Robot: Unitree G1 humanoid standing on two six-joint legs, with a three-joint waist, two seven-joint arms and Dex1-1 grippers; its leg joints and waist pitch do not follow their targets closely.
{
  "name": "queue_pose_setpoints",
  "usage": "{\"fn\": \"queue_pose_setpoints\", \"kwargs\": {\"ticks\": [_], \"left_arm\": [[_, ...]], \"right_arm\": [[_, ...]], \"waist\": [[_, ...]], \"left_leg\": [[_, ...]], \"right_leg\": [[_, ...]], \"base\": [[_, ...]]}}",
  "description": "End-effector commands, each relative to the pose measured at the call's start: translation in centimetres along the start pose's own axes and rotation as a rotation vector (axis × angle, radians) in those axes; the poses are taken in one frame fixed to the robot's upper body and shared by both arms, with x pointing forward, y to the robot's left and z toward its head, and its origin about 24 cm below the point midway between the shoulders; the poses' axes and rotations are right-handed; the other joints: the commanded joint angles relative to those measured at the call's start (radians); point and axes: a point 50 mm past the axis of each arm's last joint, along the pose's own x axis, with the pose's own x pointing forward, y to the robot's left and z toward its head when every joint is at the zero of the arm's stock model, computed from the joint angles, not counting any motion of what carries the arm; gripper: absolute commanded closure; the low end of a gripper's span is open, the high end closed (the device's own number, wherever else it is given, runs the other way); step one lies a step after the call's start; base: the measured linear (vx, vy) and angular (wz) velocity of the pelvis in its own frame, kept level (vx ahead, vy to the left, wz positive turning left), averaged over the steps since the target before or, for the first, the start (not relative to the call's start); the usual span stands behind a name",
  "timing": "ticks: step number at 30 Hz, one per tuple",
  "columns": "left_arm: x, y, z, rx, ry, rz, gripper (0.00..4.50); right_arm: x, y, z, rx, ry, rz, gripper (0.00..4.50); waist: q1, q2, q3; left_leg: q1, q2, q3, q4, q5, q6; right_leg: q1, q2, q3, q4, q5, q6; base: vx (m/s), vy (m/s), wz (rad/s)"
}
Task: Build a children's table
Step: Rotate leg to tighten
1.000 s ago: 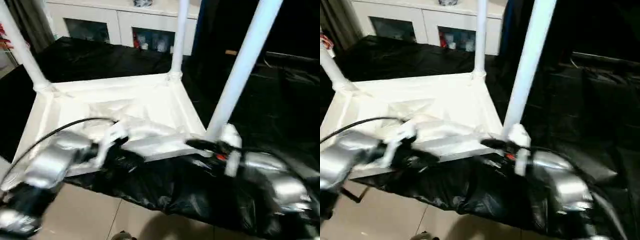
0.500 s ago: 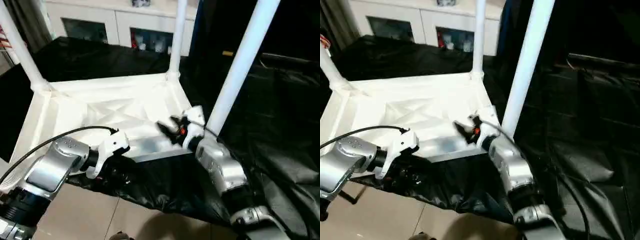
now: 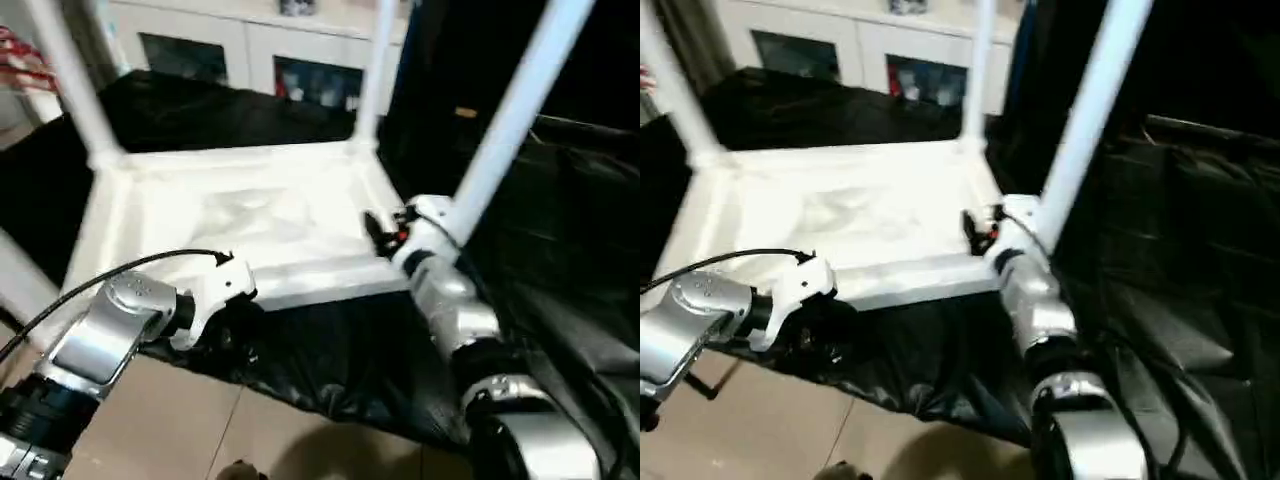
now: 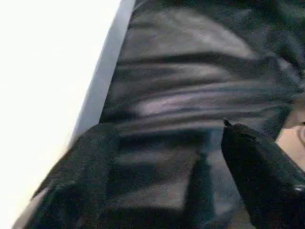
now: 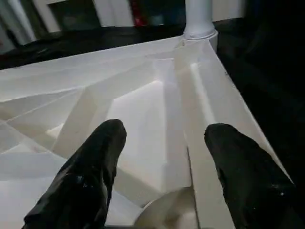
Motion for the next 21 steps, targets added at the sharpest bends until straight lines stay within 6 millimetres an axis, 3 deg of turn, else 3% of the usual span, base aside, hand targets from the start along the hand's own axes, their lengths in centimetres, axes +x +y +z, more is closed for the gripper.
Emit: {"fn": "queue_pose_setpoints", "kwargs": {"ticks": [1, 3, 7, 9, 10, 12, 13, 14, 15, 16, 17, 19, 21], "left_arm": [[-0.3, 1.2, 0.5, 0.034, -0.003, 0.101, 0.28], [-0.3, 1.6, 0.6, 0.043, -0.01, 0.132, 0.19], [-0.3, 2.3, 0.9, 0.06, -0.026, 0.202, 0.02], [0.2, 2.7, 0.8, 0.068, -0.035, 0.247, 0.02], [0.2, 2.7, 0.8, 0.068, -0.035, 0.247, 0.02], [0.4, 2.8, 0.7, 0.074, -0.035, 0.272, 0.02], [0.8, 3.0, 0.5, 0.079, -0.038, 0.306, 0.02], [1.4, 3.2, 0.2, 0.073, -0.071, 0.378, 0.02], [1.6, 3.1, 0.1, 0.07, -0.089, 0.401, 0.02], [1.8, 3.1, 0.1, 0.066, -0.115, 0.431, 0.02], [1.9, 3.0, 0.0, 0.066, -0.143, 0.461, 0.02], [2.0, 2.9, 0.0, 0.063, -0.192, 0.504, 0.02], [1.9, 2.7, 0.1, 0.046, -0.256, 0.544, 0.02]], "right_arm": [[-0.3, -2.9, 1.1, 0.016, -0.035, -0.116, 1.38], [-0.3, -3.8, 1.6, 0.011, -0.048, -0.142, 1.38], [-0.6, -5.6, 2.8, -0.007, -0.077, -0.199, 1.38], [-1.1, -7.5, 3.6, -0.04, -0.094, -0.261, 1.38], [-1.1, -7.5, 3.6, -0.04, -0.094, -0.261, 1.38], [-1.4, -8.2, 3.8, -0.052, -0.098, -0.289, 1.38], [-1.8, -9.1, 4.0, -0.058, -0.105, -0.323, 1.38], [-2.5, -10.6, 4.3, -0.065, -0.115, -0.378, 1.38], [-2.8, -11.1, 4.4, -0.069, -0.117, -0.395, 1.38], [-3.2, -11.8, 4.5, -0.071, -0.121, -0.415, 1.38], [-3.5, -12.2, 4.6, -0.073, -0.123, -0.429, 1.38], [-3.8, -12.8, 4.7, -0.081, -0.125, -0.442, 1.38], [-4.0, -13.1, 4.6, -0.092, -0.123, -0.443, 1.38]], "waist": [[-0.012, 0.018, -0.065], [-0.006, 0.019, -0.067], [-0.005, 0.015, -0.069], [-0.004, 0.016, -0.071], [-0.004, 0.015, -0.071], [-0.002, 0.014, -0.073], [-0.003, 0.012, -0.075], [-0.004, 0.017, -0.075], [-0.002, 0.014, -0.075], [0.003, 0.021, -0.078], [-0.001, 0.02, -0.076], [0.0, 0.014, -0.08], [-0.002, 0.024, -0.079]], "left_leg": [[0.015, 0.05, -0.024, -0.073, -0.131, -0.026], [0.023, 0.05, -0.019, -0.07, -0.142, -0.028], [0.008, 0.048, -0.024, -0.069, -0.122, -0.021], [0.011, 0.047, -0.022, -0.065, -0.12, -0.015], [0.011, 0.046, -0.021, -0.064, -0.119, -0.013], [0.005, 0.045, -0.023, -0.063, -0.099, -0.003], [0.003, 0.045, -0.023, -0.062, -0.091, 0.0], [0.0, 0.045, -0.025, -0.061, -0.088, 0.002], [0.008, 0.046, -0.02, -0.058, -0.106, 0.004], [0.011, 0.047, -0.02, -0.057, -0.111, 0.004], [0.0, 0.046, -0.023, -0.057, -0.11, 0.006], [-0.006, 0.042, -0.024, -0.053, -0.084, 0.023], [-0.008, 0.043, -0.025, -0.051, -0.09, 0.03]], "right_leg": [[0.042, -0.097, 0.075, -0.065, -0.085, -0.164], [0.035, -0.095, 0.075, -0.066, -0.08, -0.168], [0.048, -0.097, 0.073, -0.06, -0.054, -0.168], [0.046, -0.096, 0.072, -0.061, -0.046, -0.169], [0.045, -0.095, 0.073, -0.062, -0.042, -0.172], [0.051, -0.093, 0.071, -0.056, -0.006, -0.176], [0.052, -0.093, 0.07, -0.053, 0.002, -0.175], [0.052, -0.092, 0.069, -0.054, 0.012, -0.176], [0.048, -0.091, 0.069, -0.058, 0.011, -0.182], [0.045, -0.093, 0.07, -0.056, 0.019, -0.188], [0.053, -0.092, 0.069, -0.054, 0.032, -0.193], [0.056, -0.09, 0.066, -0.05, 0.059, -0.19], [0.055, -0.092, 0.065, -0.052, 0.058, -0.193]], "base": [[0.0, 0.0, 0.0], [0.0, 0.0, 0.0], [0.0, 0.0, 0.0], [0.0, 0.0, 0.0], [0.0, 0.0, 0.0], [0.0, 0.0, 0.0], [0.0, 0.0, 0.0], [0.0, 0.0, 0.0], [0.0, 0.0, 0.0], [0.0, 0.0, 0.0], [0.0, 0.0, 0.0], [0.0, 0.0, 0.0], [0.0, 0.0, 0.0]]}}
